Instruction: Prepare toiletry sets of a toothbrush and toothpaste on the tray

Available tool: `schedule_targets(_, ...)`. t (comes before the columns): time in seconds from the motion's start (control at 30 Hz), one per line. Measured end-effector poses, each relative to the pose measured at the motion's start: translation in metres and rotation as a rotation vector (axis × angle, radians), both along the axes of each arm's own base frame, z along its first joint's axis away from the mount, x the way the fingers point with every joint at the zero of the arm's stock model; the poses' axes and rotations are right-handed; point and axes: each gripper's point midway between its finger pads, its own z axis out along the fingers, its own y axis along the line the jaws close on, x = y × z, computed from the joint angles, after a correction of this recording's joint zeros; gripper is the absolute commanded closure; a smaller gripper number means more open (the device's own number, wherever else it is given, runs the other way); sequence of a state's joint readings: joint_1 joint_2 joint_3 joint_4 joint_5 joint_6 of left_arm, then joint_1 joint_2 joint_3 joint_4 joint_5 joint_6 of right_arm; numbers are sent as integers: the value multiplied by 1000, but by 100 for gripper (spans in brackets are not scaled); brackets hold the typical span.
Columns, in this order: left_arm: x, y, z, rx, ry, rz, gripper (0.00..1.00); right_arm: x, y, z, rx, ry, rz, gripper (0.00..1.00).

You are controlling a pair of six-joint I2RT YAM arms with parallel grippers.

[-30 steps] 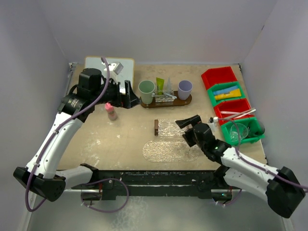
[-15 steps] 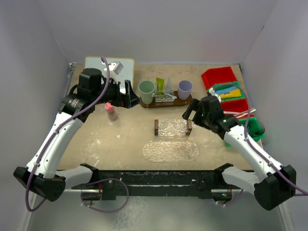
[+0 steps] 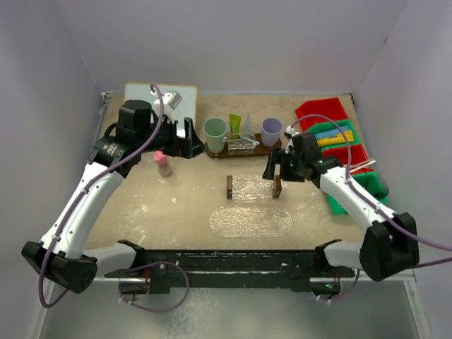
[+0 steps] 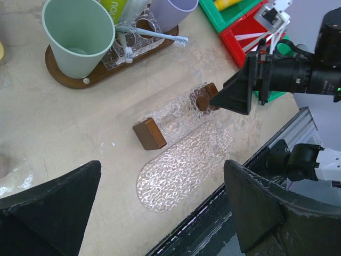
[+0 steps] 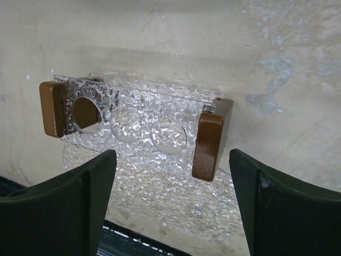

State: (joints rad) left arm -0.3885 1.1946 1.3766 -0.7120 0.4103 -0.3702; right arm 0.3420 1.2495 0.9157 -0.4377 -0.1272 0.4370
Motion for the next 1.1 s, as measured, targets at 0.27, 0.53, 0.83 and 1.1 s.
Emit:
schedule_targets(0.27, 2, 0, -3, 5, 10, 2, 7, 5, 11, -22, 21, 55, 32, 13)
schedule_targets(0.53, 2, 0, -3, 4, 10, 3, 7, 5, 26, -22, 116, 38, 58, 9)
schedule_targets(0.83, 5, -2, 0, -9, 3, 7, 7, 6, -21, 6, -61, -6, -137, 10)
schedule_targets(1.1, 9, -7, 9, -62, 1, 23, 7, -6, -146, 61, -202, -52, -610, 27)
